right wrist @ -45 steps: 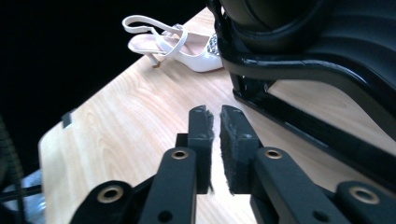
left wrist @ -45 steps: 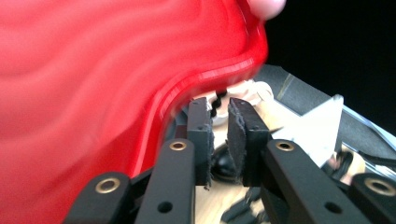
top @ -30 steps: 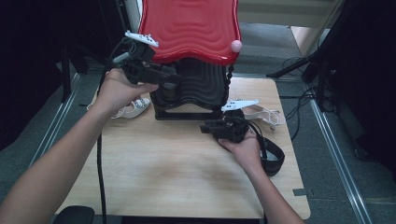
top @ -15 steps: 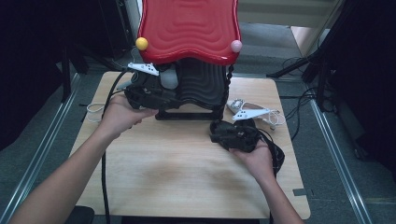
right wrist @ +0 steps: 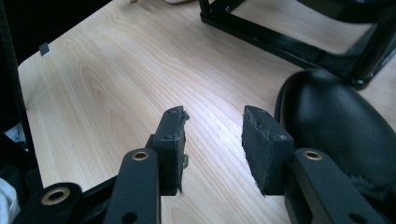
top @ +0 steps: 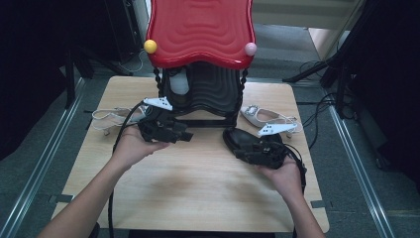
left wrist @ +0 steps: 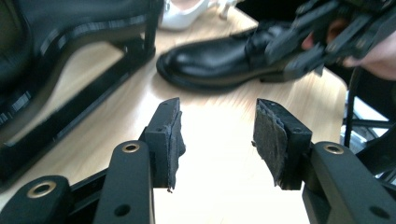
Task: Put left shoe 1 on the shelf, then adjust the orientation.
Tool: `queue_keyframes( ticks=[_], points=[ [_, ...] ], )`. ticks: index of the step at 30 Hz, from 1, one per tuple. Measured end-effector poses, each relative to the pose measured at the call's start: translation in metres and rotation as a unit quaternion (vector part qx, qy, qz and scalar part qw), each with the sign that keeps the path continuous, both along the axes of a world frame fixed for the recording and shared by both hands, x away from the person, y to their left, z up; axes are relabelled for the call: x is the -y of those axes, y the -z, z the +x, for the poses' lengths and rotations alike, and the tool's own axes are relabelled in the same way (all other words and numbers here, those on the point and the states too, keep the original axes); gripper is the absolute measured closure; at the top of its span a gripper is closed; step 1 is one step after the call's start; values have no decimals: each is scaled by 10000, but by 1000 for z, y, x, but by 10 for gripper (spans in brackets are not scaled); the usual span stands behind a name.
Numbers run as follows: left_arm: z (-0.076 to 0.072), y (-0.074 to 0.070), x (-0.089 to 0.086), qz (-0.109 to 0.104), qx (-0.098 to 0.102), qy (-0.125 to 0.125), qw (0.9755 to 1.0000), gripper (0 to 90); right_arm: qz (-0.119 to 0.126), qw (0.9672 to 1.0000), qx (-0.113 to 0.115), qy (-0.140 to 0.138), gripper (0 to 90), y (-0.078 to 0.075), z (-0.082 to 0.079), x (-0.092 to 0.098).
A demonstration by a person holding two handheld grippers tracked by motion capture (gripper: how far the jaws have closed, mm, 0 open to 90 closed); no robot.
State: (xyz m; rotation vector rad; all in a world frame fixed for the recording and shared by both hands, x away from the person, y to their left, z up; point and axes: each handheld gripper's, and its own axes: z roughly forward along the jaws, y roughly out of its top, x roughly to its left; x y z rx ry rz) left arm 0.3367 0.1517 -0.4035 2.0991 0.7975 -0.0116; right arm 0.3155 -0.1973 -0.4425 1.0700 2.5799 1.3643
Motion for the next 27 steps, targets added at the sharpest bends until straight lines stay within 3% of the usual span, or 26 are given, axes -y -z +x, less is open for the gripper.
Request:
queue_keyframes(
  ticks=[6, 9, 18, 21, 27],
  points=[
    [-9, 19, -3, 28, -118, -15, 9999, 521, 14, 10000, -46, 56, 601, 3, -2, 9],
    [-16, 29, -3, -71, -125, 15, 9999, 519, -75, 9999, -54, 68, 601, 6, -2, 14],
    [-26, 44, -3, -225, -150, 57, 9996, 501, -124, 9998, -165, 75, 601, 11, -3, 23],
    [-26, 47, -4, -125, -124, 58, 9998, 499, -136, 9997, -175, 124, 601, 10, -3, 28],
    [-25, 50, -5, -139, -92, 24, 9999, 499, -189, 9991, -197, 323, 602, 10, -8, 45]
  ],
)
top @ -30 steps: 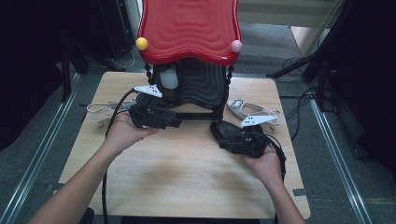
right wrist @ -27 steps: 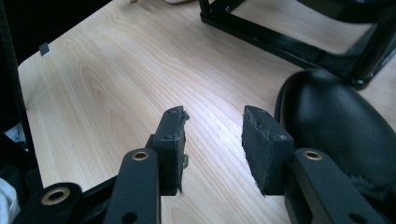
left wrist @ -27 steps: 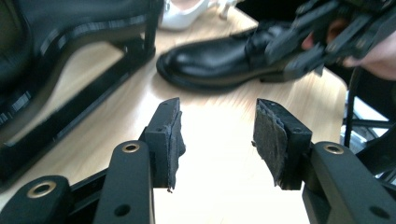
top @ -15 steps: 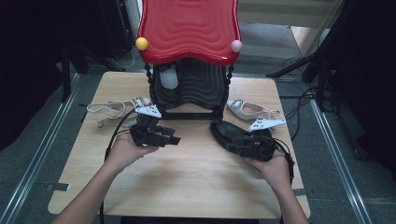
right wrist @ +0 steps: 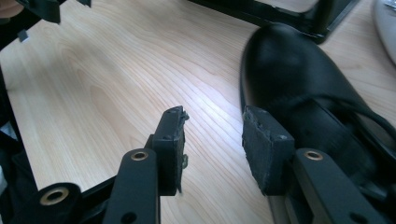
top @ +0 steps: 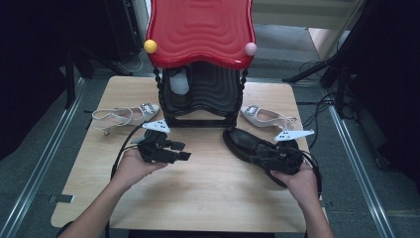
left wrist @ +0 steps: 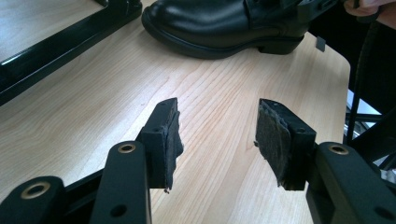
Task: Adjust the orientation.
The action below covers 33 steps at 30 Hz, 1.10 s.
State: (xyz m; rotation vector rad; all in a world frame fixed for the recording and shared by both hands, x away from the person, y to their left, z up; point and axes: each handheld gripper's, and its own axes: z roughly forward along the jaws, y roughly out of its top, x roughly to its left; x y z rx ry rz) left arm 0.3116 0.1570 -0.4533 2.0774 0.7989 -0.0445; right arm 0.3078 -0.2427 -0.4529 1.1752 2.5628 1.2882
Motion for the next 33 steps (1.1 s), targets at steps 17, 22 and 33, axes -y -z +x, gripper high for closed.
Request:
queue_keyframes(
  ticks=[17, 22, 33],
  points=[
    [15, 5, 18, 44, -48, 193, 9998, 495, -26, 9988, -28, 479, 610, -2, -18, 41],
    [19, 4, 20, -77, -39, 171, 9998, 495, -145, 9971, -230, 709, 603, 10, -16, 49],
    [18, 4, 18, -28, -116, 153, 9998, 496, -170, 9971, -252, 697, 612, 11, -4, 32]
  ],
)
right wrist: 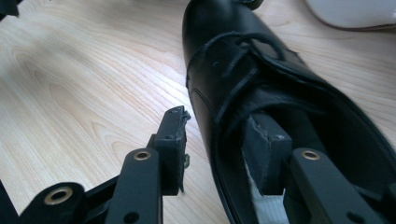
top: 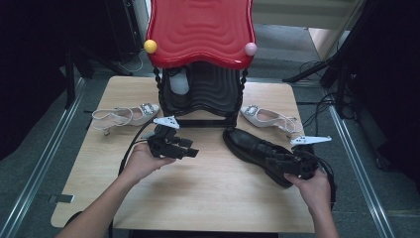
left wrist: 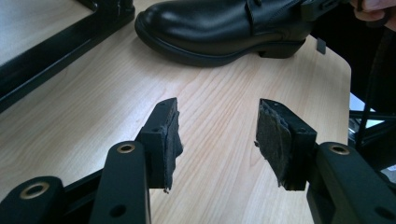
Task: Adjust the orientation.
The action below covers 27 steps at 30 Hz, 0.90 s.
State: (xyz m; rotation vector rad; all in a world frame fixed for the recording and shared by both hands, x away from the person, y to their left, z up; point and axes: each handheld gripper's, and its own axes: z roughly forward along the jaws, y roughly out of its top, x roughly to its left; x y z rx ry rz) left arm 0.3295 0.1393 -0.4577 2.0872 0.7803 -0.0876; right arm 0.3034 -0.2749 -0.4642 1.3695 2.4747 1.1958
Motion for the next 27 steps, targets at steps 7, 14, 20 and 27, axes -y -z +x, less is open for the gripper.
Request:
queue_keyframes(
  ticks=[7, 14, 20, 27],
  points=[
    [-5, 3, -7, -13, -34, -76, 10000, 495, -480, 9986, -225, -83, 610, 11, 16, -24],
    [-9, 6, -15, -32, -95, -217, 9997, 485, -617, 9976, -302, -61, 705, 13, 24, -33],
    [-10, 7, -17, 10, -51, -277, 9996, 477, -142, 9975, -688, -89, 825, 12, 29, -28],
    [-10, 8, -14, -9, -97, -270, 9996, 449, 36, 9979, -601, -229, 826, -1, 24, -34]
  ],
)
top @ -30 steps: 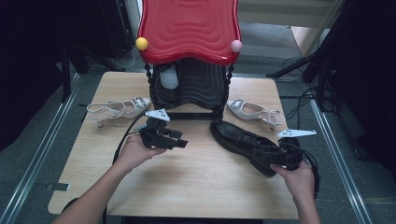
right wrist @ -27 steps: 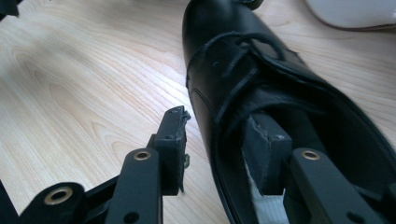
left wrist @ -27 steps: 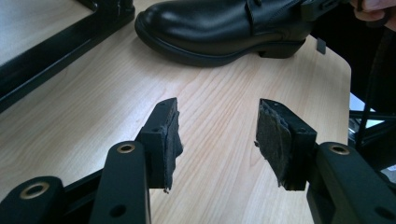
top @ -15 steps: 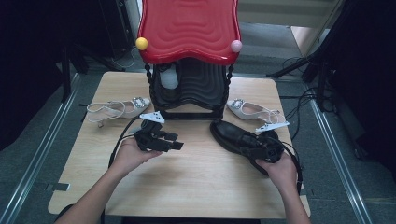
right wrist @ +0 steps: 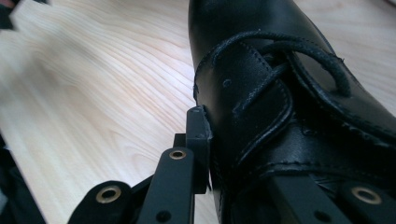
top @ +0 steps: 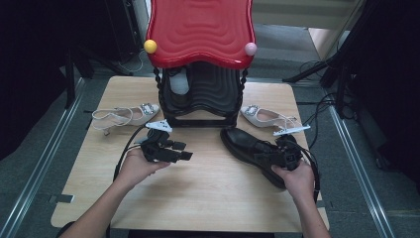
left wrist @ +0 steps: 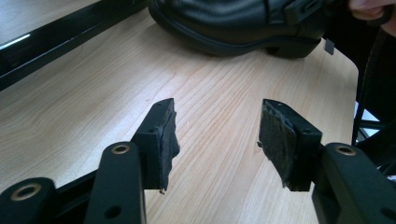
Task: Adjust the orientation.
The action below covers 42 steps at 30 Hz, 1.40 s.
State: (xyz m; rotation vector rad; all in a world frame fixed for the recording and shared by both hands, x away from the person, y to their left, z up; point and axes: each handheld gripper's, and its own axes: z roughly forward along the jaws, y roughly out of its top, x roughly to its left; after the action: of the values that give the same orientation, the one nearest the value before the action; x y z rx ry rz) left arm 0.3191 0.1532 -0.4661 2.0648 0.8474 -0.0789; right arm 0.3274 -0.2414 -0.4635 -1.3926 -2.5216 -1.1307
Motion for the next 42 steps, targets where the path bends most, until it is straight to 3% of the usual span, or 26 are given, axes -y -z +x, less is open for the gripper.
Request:
queue_keyframes(
  ticks=[4, 10, 18, 31, 35, 39, 42],
  points=[
    [-1, -1, -1, 8, 16, -29, 10000, 449, 65, 9997, 161, -179, 824, -9, -5, -15],
    [-2, 0, -6, -31, 30, -123, 9999, 449, -13, 9983, 137, -560, 822, -8, -3, -41],
    [-7, 2, -10, -12, 34, -192, 9998, 449, -29, 9966, 139, -818, 819, -7, 3, -73],
    [-14, 5, -16, -51, 8, -301, 9995, 443, 99, 9930, -79, -1177, 812, 6, 8, -133],
    [-14, 7, -16, -48, 46, -353, 9994, 444, 119, 9927, -149, -1193, 811, 10, 8, -141],
    [-13, 8, -16, -45, 58, -374, 9993, 469, -16, 9922, -87, -1246, 801, 10, 5, -145],
    [-13, 7, -15, -22, 119, -382, 9992, 511, -42, 9917, -49, -1285, 747, 9, 3, -144]
  ],
)
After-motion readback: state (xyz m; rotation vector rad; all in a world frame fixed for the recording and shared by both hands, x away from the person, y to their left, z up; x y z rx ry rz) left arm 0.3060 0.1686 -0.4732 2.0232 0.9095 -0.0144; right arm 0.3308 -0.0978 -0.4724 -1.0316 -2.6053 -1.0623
